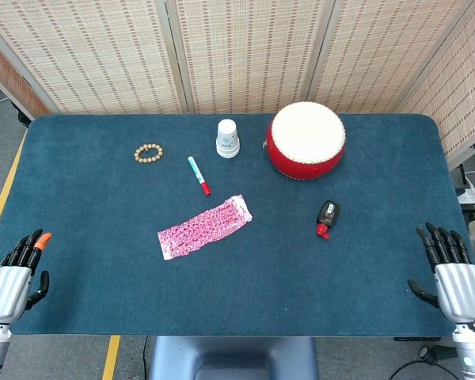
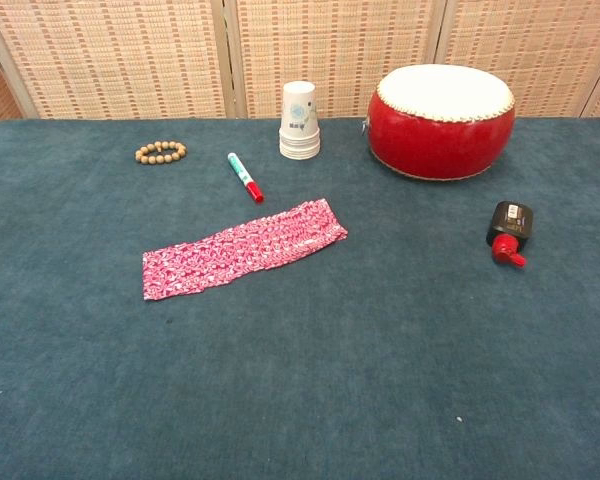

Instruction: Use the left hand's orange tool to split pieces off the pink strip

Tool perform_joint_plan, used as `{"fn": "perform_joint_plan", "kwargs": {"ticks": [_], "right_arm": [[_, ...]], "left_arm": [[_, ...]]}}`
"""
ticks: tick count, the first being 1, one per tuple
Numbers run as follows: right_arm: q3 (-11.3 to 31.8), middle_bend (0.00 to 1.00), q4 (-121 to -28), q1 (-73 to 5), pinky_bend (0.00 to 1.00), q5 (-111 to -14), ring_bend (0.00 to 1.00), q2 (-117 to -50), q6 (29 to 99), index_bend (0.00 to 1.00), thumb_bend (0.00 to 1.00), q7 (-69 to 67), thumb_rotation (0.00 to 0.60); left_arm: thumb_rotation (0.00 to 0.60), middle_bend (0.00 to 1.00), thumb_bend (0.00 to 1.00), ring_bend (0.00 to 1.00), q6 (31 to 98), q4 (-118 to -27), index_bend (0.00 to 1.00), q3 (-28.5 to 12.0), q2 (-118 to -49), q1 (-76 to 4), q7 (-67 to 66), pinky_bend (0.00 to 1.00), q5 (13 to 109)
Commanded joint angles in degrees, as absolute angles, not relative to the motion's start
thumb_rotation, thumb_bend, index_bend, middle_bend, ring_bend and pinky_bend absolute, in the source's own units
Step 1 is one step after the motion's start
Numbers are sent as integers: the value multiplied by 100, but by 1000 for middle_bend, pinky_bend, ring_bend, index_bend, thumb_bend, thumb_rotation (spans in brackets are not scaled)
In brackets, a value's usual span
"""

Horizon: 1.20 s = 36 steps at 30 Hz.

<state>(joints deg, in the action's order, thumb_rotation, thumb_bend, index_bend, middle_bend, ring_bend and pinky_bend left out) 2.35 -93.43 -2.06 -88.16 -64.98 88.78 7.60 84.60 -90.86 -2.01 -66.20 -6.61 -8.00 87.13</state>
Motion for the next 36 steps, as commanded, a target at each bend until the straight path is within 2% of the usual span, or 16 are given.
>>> {"fn": "perform_joint_plan", "kwargs": {"ticks": [1,8,11,13,14,15,16,18,20,27,31,33,36], "right_arm": [[229,0,-9360,-170,0,-8846,0,-6490,8936,0,114,748,600],[231,0,-9404,-116,0,-8851,0,-6484,8998,0,112,773,600],[230,0,-9411,-107,0,-8905,0,-6477,9035,0,113,741,600],[247,0,-9404,-108,0,-8900,0,-6472,9040,0,113,729,600],[254,0,-9405,-109,0,-8888,0,-6468,9035,0,113,727,600],[265,0,-9411,-106,0,-8860,0,-6465,9028,0,113,728,600],[267,0,-9420,-102,0,-8845,0,-6460,9022,0,112,730,600],[256,0,-9444,-86,0,-8843,0,-6429,9019,0,112,714,600],[244,0,-9469,-60,0,-8873,0,-6390,9058,0,113,668,600],[263,0,-9376,74,0,-9135,0,-6389,9473,0,112,379,600],[281,0,-9332,136,0,-9166,0,-6396,9604,0,122,340,600],[309,0,-9320,176,0,-9187,0,-6408,9716,0,179,297,600],[373,0,-9298,248,0,-9179,0,-6424,9902,0,343,246,600]], "left_arm": [[600,24,609,93,8450,-9090,0,-200,-6622,-667,-813,303,8709],[600,25,609,93,8356,-9058,0,-205,-6672,-717,-841,303,8673],[600,71,608,137,8429,-8963,0,-260,-6804,-781,-810,327,8789],[600,195,609,273,8500,-8884,0,-316,-6927,-873,-815,417,8954],[600,296,610,383,8513,-8857,0,-339,-6972,-929,-835,484,9038],[600,342,612,430,8474,-8841,0,-361,-7012,-1027,-880,511,9145],[600,441,621,520,8402,-8870,0,-383,-7024,-1105,-948,558,9177],[600,542,646,600,8145,-9076,0,-429,-7016,-1317,-1141,598,9222],[600,624,713,663,7850,-9260,0,-475,-7004,-1572,-1271,624,9305],[600,640,747,676,6739,-9627,0,-602,-7211,-2279,-1939,628,9006],[600,640,747,676,6432,-9695,0,-642,-7415,-2476,-2231,629,8732],[600,640,747,676,6336,-9765,0,-649,-7512,-2557,-2398,629,8630],[600,640,746,676,6230,-9907,0,-637,-7626,-2673,-2698,628,8559]]}}
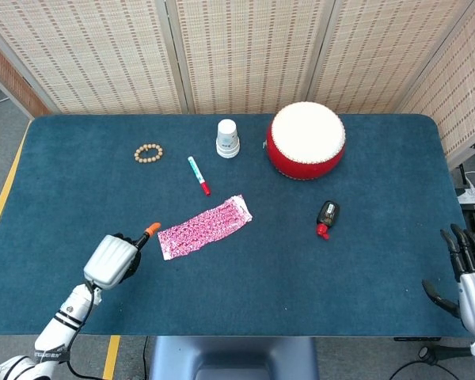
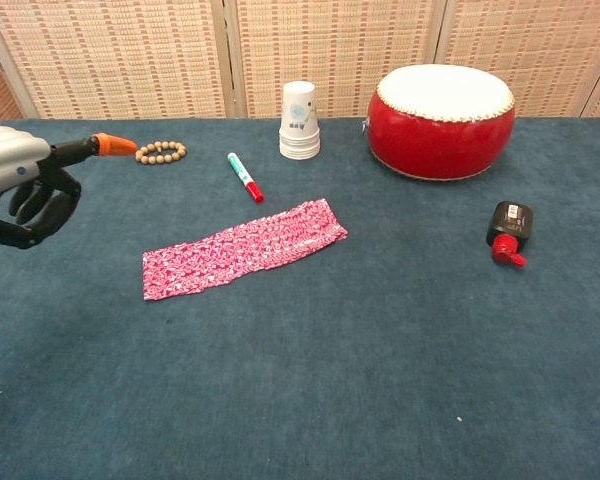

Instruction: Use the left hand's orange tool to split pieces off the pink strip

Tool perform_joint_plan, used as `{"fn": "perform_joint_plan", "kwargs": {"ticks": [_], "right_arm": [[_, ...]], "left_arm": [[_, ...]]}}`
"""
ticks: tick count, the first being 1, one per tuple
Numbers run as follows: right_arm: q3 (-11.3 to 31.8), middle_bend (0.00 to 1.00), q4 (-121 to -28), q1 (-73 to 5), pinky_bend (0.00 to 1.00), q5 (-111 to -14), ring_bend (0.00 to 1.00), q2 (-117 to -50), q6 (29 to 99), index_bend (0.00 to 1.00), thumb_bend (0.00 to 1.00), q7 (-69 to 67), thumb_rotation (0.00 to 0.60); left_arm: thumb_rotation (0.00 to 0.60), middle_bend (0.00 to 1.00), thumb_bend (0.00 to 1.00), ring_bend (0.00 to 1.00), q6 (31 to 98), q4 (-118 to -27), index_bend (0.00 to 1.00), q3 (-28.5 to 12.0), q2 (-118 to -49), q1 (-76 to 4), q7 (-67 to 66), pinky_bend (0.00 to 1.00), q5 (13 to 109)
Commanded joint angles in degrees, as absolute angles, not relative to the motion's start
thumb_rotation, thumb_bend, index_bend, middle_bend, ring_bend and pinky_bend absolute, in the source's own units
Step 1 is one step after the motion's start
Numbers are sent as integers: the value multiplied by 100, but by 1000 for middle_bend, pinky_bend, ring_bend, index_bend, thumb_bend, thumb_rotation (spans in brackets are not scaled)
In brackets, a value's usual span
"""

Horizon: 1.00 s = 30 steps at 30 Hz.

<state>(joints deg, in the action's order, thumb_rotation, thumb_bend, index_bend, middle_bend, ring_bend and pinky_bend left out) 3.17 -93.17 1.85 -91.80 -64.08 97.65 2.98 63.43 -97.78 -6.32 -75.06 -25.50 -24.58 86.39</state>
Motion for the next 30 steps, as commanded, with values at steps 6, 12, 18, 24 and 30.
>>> {"fn": "perform_joint_plan", "kwargs": {"ticks": [6,12,18,24,30], "right_arm": [[464,0,-9296,338,0,-9148,0,-6422,10113,0,507,-31,600],[468,0,-9272,340,0,-9181,0,-6397,10095,0,508,-207,600],[456,0,-9259,341,0,-9227,0,-6399,10072,0,508,-187,600],[457,0,-9267,338,0,-9241,0,-6386,10045,0,508,-211,600],[451,0,-9258,353,0,-9280,0,-6378,10066,0,508,-255,600]], "left_arm": [[600,641,747,677,5851,-9985,0,-564,-7877,-2963,-3524,629,8313],[600,640,748,677,5377,-9957,0,-519,-8137,-3248,-4016,629,7716],[600,639,753,677,5117,-9861,0,-573,-8316,-3531,-4418,628,6991],[600,638,755,677,5045,-9864,18,-600,-8349,-3800,-4839,628,6102],[600,637,759,684,5180,-9848,115,-570,-8345,-4080,-5285,628,5040]]}}
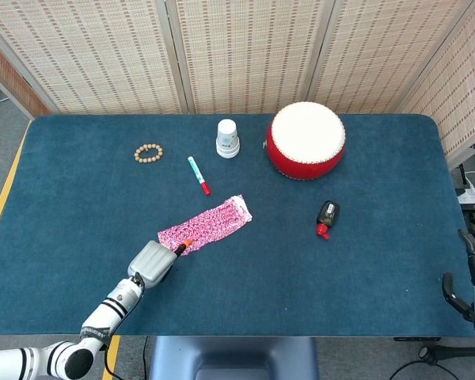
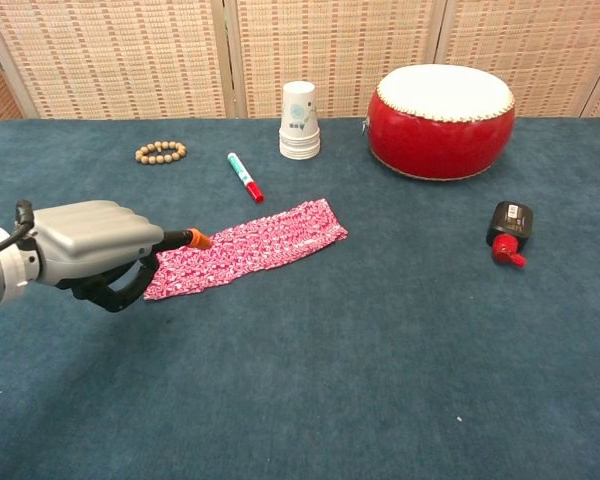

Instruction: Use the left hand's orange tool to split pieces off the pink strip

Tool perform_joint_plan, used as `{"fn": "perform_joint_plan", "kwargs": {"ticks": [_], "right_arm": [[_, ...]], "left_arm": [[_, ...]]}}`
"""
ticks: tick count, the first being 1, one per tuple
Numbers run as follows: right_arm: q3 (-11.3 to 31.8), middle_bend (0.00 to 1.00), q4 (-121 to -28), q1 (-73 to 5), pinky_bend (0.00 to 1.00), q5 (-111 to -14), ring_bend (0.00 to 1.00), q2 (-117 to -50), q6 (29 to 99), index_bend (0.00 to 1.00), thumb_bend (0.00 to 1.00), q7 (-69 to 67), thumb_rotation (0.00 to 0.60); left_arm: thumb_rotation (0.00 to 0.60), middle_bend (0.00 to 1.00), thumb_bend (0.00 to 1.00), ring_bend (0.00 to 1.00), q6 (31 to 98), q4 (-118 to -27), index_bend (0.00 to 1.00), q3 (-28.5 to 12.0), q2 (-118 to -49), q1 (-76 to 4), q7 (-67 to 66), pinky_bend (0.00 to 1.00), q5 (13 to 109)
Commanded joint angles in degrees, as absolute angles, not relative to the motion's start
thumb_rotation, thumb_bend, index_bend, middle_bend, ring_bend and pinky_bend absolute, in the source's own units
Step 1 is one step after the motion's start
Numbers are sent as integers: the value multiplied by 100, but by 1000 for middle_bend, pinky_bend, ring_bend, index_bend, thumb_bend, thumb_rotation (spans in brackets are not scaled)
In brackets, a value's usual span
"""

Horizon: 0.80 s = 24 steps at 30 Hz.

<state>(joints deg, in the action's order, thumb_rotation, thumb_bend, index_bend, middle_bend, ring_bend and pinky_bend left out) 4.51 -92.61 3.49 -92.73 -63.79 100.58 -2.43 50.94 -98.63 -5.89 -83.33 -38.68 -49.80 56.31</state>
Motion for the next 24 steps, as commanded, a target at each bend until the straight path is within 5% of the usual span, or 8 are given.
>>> {"fn": "perform_joint_plan", "kwargs": {"ticks": [1,24], "right_arm": [[453,0,-9256,355,0,-9281,0,-6378,10068,0,508,-262,600],[436,0,-9280,334,0,-9318,0,-6363,9968,0,508,-221,600]], "left_arm": [[600,636,759,685,5216,-9840,130,-553,-8346,-4110,-5321,628,4926],[600,636,760,685,5466,-9496,232,-162,-8458,-4643,-5274,632,4021]]}}
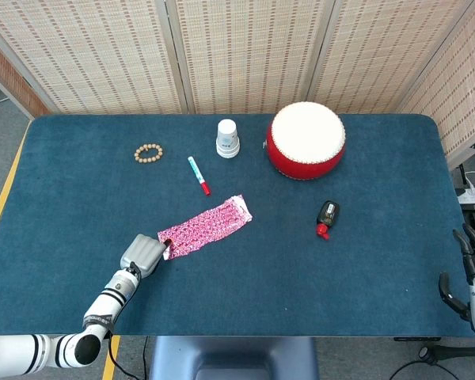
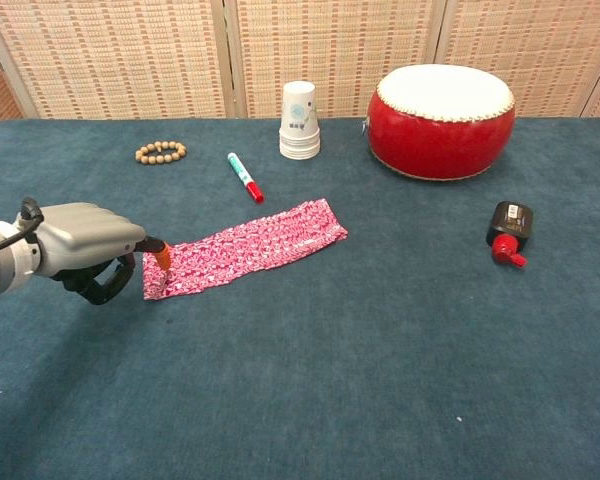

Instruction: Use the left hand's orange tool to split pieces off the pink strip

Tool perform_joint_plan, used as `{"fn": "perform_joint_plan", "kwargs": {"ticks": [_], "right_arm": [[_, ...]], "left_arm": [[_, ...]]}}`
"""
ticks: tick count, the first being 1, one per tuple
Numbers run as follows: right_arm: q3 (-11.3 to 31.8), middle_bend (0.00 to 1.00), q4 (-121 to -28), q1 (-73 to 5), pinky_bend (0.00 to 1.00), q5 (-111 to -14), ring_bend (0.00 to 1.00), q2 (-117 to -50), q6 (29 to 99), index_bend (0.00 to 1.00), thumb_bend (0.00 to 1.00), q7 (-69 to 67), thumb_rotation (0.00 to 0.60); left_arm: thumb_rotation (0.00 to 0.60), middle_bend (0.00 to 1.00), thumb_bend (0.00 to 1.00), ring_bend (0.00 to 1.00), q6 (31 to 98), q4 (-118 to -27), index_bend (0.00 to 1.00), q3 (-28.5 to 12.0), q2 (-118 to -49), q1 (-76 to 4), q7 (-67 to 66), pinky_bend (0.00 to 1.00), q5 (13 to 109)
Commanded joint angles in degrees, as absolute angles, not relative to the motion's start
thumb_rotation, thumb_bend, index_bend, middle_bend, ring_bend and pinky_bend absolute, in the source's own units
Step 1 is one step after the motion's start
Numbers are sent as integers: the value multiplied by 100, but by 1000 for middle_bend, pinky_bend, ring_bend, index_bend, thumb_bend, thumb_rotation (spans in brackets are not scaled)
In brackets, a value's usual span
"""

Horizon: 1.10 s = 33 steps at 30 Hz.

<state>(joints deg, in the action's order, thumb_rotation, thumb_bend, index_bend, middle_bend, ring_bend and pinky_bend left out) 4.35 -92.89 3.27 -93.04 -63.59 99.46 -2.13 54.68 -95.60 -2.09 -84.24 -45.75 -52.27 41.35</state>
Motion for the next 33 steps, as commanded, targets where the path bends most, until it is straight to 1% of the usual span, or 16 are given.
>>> {"fn": "perform_joint_plan", "kwargs": {"ticks": [1,12,21,24,27,33], "right_arm": [[436,0,-9273,339,0,-9327,0,-6367,9982,0,508,-223,600],[424,0,-9286,320,0,-9316,0,-6368,9906,0,508,-182,600],[397,0,-9296,305,0,-9321,0,-6358,9835,0,508,-139,600],[394,0,-9292,305,0,-9322,0,-6361,9832,0,508,-134,600],[382,0,-9288,298,0,-9332,0,-6371,9810,0,508,-110,600],[375,0,-9294,285,0,-9333,0,-6372,9777,0,508,-92,600]], "left_arm": [[600,636,760,685,5470,-9478,235,-145,-8467,-4661,-5283,632,3976],[600,636,760,688,5541,-9476,270,34,-8418,-4781,-5215,633,3671],[600,636,765,691,5787,-9543,288,294,-8217,-4643,-5109,634,3714],[600,636,765,691,5842,-9544,289,353,-8169,-4574,-5033,634,3756],[600,636,765,691,5951,-9531,289,567,-7955,-4350,-4823,634,3960],[600,636,767,691,6073,-9459,295,804,-7714,-4045,-4532,634,4310]]}}
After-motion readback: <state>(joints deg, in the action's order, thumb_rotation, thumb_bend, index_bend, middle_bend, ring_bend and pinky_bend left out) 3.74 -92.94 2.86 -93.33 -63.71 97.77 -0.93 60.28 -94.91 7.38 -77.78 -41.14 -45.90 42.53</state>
